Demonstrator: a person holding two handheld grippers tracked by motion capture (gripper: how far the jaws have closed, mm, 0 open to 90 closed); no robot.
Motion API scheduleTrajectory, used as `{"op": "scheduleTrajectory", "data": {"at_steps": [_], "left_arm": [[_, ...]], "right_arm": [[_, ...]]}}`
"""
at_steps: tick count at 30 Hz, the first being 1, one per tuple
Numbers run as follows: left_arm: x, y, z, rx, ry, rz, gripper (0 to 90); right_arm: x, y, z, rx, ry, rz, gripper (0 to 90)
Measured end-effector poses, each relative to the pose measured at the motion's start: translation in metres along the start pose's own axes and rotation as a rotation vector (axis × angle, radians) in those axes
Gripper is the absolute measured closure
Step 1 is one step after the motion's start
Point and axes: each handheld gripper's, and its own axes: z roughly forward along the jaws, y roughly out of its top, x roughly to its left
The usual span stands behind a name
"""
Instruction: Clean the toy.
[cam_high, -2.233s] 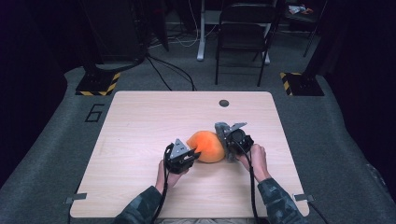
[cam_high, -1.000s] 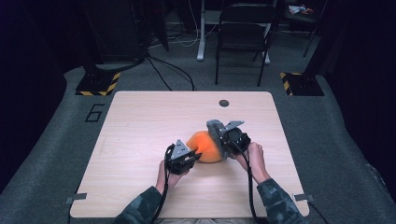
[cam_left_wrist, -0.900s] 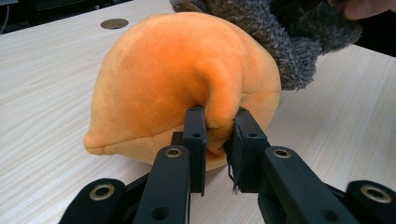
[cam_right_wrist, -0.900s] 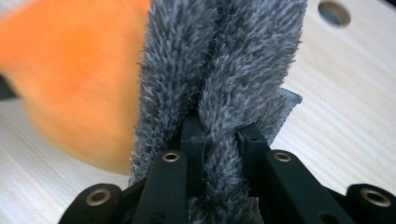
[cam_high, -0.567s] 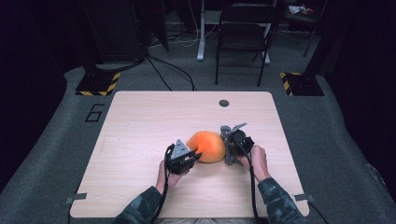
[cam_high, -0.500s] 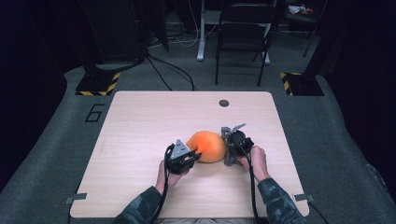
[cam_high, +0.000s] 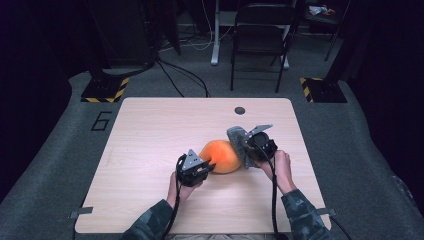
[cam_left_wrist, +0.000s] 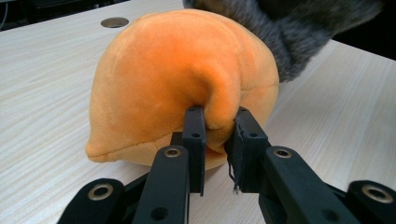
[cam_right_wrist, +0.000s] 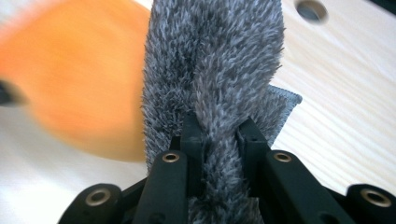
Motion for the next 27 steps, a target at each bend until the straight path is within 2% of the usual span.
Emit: {"op": "scheduleTrajectory", "data": {"at_steps": [3, 4, 6, 8, 10, 15, 17, 19, 20, 23, 27], "left_arm": [[0.000, 0.000, 0.000, 0.002, 0.002, -0.006, 77.4], [0.000, -0.001, 0.000, 0.001, 0.005, -0.004, 77.1], [0.001, -0.001, -0.001, 0.009, 0.005, -0.004, 74.6], [0.000, 0.000, -0.001, 0.017, 0.015, 0.015, 69.1], [-0.001, 0.001, -0.001, 0.035, 0.030, 0.041, 64.3], [-0.003, 0.000, 0.001, 0.057, 0.091, 0.065, 57.0], [-0.004, -0.001, 0.004, 0.058, 0.119, 0.081, 52.9], [-0.004, -0.002, 0.007, 0.049, 0.123, 0.081, 50.1], [-0.005, -0.002, 0.009, 0.043, 0.134, 0.086, 49.4], [-0.004, -0.004, 0.012, 0.031, 0.142, 0.078, 52.6], [-0.003, -0.006, 0.013, 0.021, 0.131, 0.056, 71.1]], "right_arm": [[0.016, 0.004, 0.004, 0.015, 0.014, -0.058, 76.7], [0.020, 0.003, 0.010, 0.026, -0.004, -0.075, 76.7], [0.024, 0.001, 0.017, 0.051, -0.029, -0.070, 76.7], [0.020, -0.002, 0.024, 0.034, -0.042, -0.083, 76.8], [0.017, -0.004, 0.027, 0.035, -0.040, -0.052, 76.8], [0.008, -0.008, 0.031, 0.029, -0.025, -0.014, 76.8], [0.004, -0.009, 0.033, 0.021, -0.019, -0.022, 76.8], [0.004, -0.010, 0.033, 0.019, -0.013, -0.001, 76.8], [0.004, -0.009, 0.033, 0.019, -0.013, -0.010, 76.8], [0.007, -0.008, 0.032, 0.030, -0.016, -0.014, 76.8], [0.007, -0.008, 0.032, 0.018, -0.018, -0.021, 76.8]]}}
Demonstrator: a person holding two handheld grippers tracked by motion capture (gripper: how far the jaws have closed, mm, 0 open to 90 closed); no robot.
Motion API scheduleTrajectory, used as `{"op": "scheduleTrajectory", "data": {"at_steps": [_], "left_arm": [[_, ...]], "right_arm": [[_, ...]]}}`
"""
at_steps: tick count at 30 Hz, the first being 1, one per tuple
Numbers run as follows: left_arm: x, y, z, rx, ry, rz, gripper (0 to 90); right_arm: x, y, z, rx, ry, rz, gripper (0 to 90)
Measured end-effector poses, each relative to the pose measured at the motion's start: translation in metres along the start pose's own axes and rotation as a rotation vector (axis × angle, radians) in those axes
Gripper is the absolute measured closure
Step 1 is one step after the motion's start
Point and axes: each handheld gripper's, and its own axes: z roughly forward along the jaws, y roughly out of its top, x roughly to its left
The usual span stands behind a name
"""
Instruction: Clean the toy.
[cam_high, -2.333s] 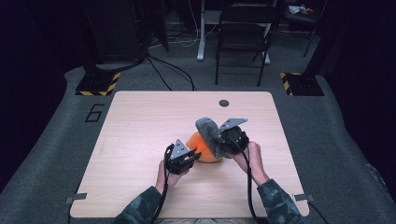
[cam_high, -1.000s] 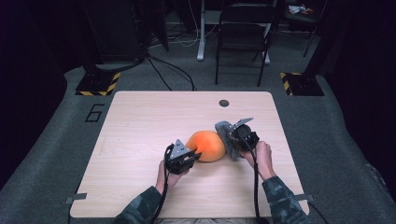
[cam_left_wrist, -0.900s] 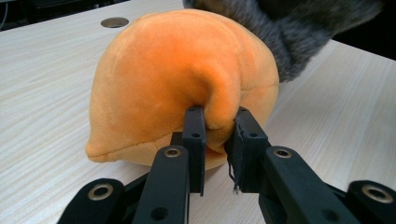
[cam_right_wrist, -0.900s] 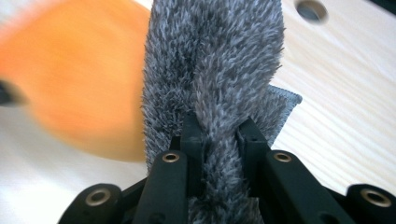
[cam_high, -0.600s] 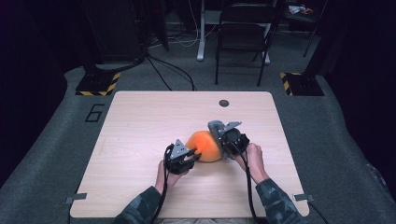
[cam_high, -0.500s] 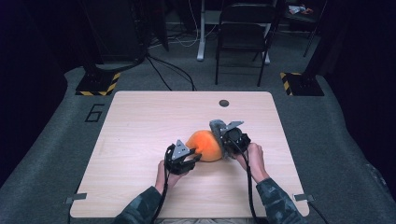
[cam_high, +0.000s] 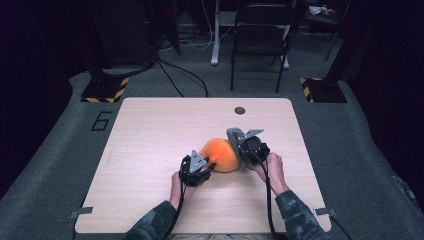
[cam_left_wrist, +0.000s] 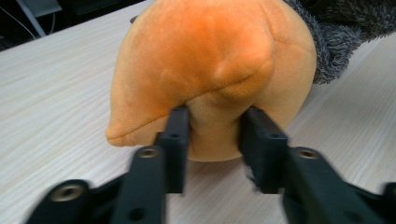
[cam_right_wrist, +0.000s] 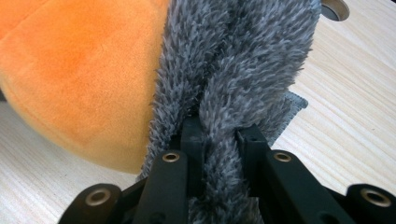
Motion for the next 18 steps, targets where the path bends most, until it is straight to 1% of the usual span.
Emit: {"op": "scheduleTrajectory", "data": {"at_steps": [1, 2, 3, 4, 5, 6, 7, 8, 9, 10, 12, 13, 14, 15, 16, 17, 18], "left_arm": [[0.001, 0.000, -0.001, 0.001, 0.000, 0.003, 75.0], [0.000, 0.001, -0.001, -0.007, 0.001, -0.006, 78.5], [0.001, 0.001, -0.003, -0.010, -0.002, -0.009, 80.6], [0.001, 0.003, -0.004, -0.014, -0.006, -0.011, 81.9], [0.000, 0.004, -0.005, -0.026, -0.009, -0.025, 83.0], [0.001, 0.006, -0.008, -0.027, -0.021, -0.027, 83.4], [0.002, 0.008, -0.010, -0.035, -0.036, -0.058, 83.8], [0.003, 0.009, -0.011, -0.035, -0.046, -0.069, 84.0], [0.003, 0.009, -0.012, -0.048, -0.050, -0.095, 84.0], [0.005, 0.010, -0.014, -0.046, -0.064, -0.112, 84.2], [0.008, 0.011, -0.016, -0.043, -0.078, -0.128, 84.1], [0.008, 0.011, -0.016, -0.046, -0.082, -0.136, 84.0], [0.009, 0.011, -0.016, -0.046, -0.096, -0.150, 84.0], [0.008, 0.011, -0.017, -0.050, -0.103, -0.170, 83.9], [0.007, 0.012, -0.017, -0.052, -0.111, -0.174, 83.9], [0.007, 0.012, -0.017, -0.050, -0.113, -0.166, 83.8], [0.006, 0.012, -0.017, -0.049, -0.114, -0.166, 83.7]], "right_arm": [[0.000, 0.000, -0.001, 0.008, 0.001, 0.008, 76.8], [-0.002, 0.001, -0.001, -0.005, -0.001, -0.006, 76.8], [-0.002, 0.001, -0.003, 0.004, 0.003, 0.007, 76.9], [-0.003, 0.002, -0.004, -0.007, 0.001, 0.006, 76.8], [-0.004, 0.002, -0.007, -0.006, 0.004, 0.010, 76.8], [-0.005, 0.003, -0.010, -0.005, 0.007, 0.011, 76.8], [-0.006, 0.004, -0.013, -0.022, 0.004, 0.019, 76.8], [-0.007, 0.005, -0.019, -0.029, 0.014, 0.034, 76.8], [-0.008, 0.007, -0.022, -0.040, 0.022, 0.033, 76.9], [-0.009, 0.008, -0.026, -0.061, 0.031, 0.037, 76.8], [-0.009, 0.012, -0.036, -0.094, 0.052, 0.044, 76.8], [-0.007, 0.014, -0.041, -0.116, 0.062, 0.049, 76.8], [-0.006, 0.015, -0.045, -0.126, 0.074, 0.048, 76.8], [-0.002, 0.017, -0.050, -0.148, 0.090, 0.053, 76.8], [0.002, 0.019, -0.053, -0.160, 0.105, 0.038, 76.8], [0.007, 0.021, -0.055, -0.170, 0.120, 0.020, 76.8], [0.012, 0.023, -0.055, -0.172, 0.129, 0.013, 76.8]]}}
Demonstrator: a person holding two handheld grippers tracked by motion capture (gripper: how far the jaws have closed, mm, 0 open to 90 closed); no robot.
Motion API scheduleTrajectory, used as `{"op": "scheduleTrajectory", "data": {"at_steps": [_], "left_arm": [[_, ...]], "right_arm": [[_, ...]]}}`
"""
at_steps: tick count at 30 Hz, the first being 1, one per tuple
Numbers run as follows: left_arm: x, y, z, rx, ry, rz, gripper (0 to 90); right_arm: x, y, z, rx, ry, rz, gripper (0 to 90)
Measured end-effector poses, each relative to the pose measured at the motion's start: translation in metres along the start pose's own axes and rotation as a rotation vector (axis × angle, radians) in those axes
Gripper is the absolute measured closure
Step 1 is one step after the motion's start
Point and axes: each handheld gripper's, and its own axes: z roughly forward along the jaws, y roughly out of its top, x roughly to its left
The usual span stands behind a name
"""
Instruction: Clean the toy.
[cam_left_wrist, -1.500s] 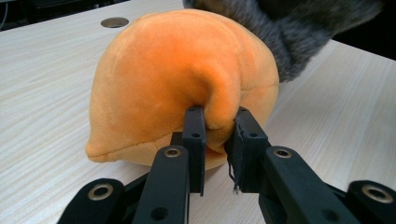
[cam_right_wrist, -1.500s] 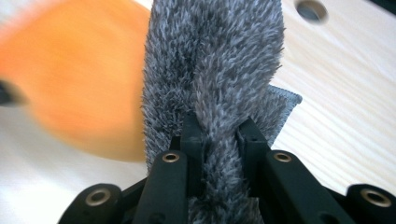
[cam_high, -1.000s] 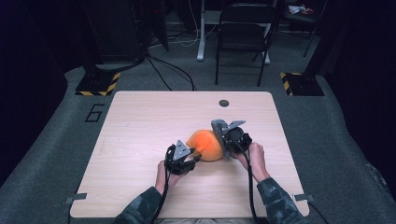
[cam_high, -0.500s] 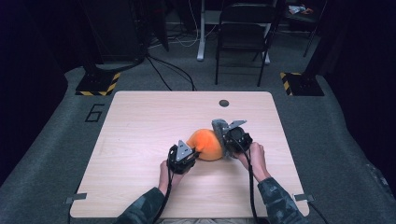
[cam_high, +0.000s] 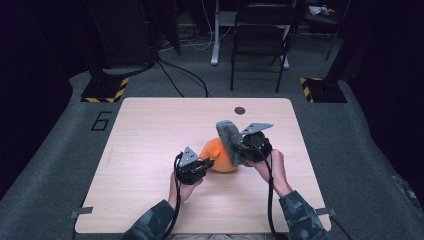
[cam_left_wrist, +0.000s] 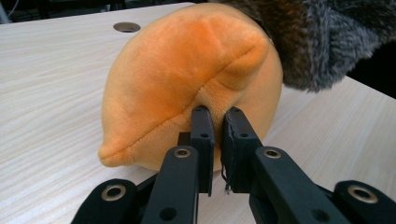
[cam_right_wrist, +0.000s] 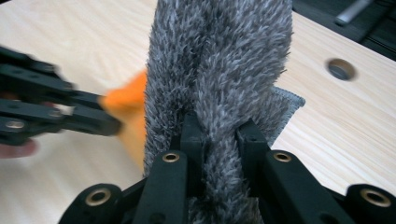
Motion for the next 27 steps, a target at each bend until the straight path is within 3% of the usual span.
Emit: {"op": "scheduleTrajectory", "data": {"at_steps": [2, 5, 7, 10, 17, 27], "left_arm": [[0.000, 0.000, 0.001, 0.006, 0.000, 0.007, 83.6], [0.001, -0.002, 0.002, 0.018, 0.005, 0.014, 83.1], [0.003, -0.003, 0.002, 0.022, 0.004, 0.018, 82.9], [0.003, -0.003, 0.003, 0.023, 0.008, 0.017, 82.9], [0.006, -0.004, 0.004, 0.028, 0.015, 0.021, 82.7], [0.007, -0.005, 0.005, 0.030, 0.008, 0.015, 82.0]], "right_arm": [[0.010, 0.001, 0.005, 0.016, 0.011, -0.031, 76.8], [0.021, -0.002, 0.018, 0.049, -0.076, -0.115, 76.8], [0.019, -0.004, 0.022, 0.052, -0.089, -0.119, 76.8], [0.011, -0.007, 0.024, 0.066, -0.088, -0.104, 76.8], [-0.010, -0.024, 0.037, 0.156, -0.126, -0.038, 76.8], [-0.029, -0.052, 0.072, 0.274, -0.153, 0.040, 76.8]]}}
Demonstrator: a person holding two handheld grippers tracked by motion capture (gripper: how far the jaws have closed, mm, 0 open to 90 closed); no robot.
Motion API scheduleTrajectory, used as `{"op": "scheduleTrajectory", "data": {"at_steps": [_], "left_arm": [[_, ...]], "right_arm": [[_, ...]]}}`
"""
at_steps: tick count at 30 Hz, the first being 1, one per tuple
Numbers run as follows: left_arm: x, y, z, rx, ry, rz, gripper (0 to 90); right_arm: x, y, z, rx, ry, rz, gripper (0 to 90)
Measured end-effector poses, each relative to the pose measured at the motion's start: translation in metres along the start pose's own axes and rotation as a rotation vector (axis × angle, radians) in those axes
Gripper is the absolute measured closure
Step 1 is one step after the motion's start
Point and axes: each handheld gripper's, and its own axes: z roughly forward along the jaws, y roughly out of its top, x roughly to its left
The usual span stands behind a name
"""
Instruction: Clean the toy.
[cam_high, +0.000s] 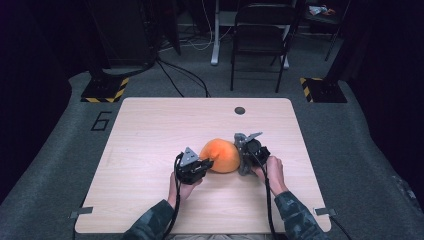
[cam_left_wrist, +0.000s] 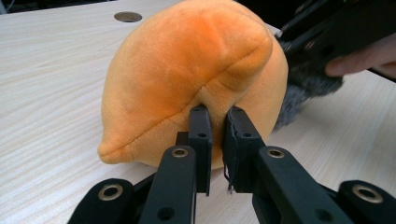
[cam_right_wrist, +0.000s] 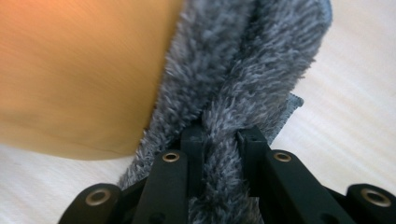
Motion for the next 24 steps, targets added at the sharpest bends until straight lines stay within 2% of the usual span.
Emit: {"op": "scheduleTrajectory", "data": {"at_steps": [2, 4, 7, 9, 11, 16, 18, 20, 23, 24], "left_arm": [[0.000, 0.000, 0.000, -0.007, -0.005, -0.010, 81.8], [0.000, -0.001, 0.000, -0.008, -0.007, -0.010, 81.7], [0.001, -0.001, -0.001, -0.001, -0.007, -0.008, 81.7], [0.002, -0.001, -0.001, -0.001, -0.009, -0.009, 81.7], [0.002, -0.001, -0.001, 0.000, -0.008, -0.011, 81.7], [0.001, -0.001, 0.000, 0.000, -0.010, -0.013, 81.7], [0.001, -0.001, 0.000, 0.000, -0.009, -0.010, 81.7], [0.001, -0.001, 0.000, 0.003, -0.013, -0.007, 81.7], [0.001, -0.001, 0.000, 0.001, -0.009, 0.000, 81.7], [0.000, -0.001, 0.000, 0.000, -0.010, -0.004, 81.7]], "right_arm": [[-0.001, -0.003, 0.009, 0.039, 0.013, 0.029, 76.8], [-0.004, -0.005, 0.013, 0.056, 0.027, 0.026, 76.7], [-0.005, -0.002, 0.008, 0.054, 0.017, 0.009, 76.7], [-0.005, 0.001, -0.001, 0.044, 0.013, 0.003, 76.8], [-0.006, 0.005, -0.013, 0.015, 0.010, 0.009, 76.8], [-0.003, 0.015, -0.045, -0.087, -0.001, -0.043, 76.8], [0.003, 0.020, -0.058, -0.127, 0.007, -0.051, 76.8], [0.009, 0.024, -0.070, -0.174, 0.014, -0.083, 76.8], [0.023, 0.028, -0.083, -0.229, 0.051, -0.079, 76.8], [0.028, 0.030, -0.084, -0.242, 0.054, -0.108, 76.8]]}}
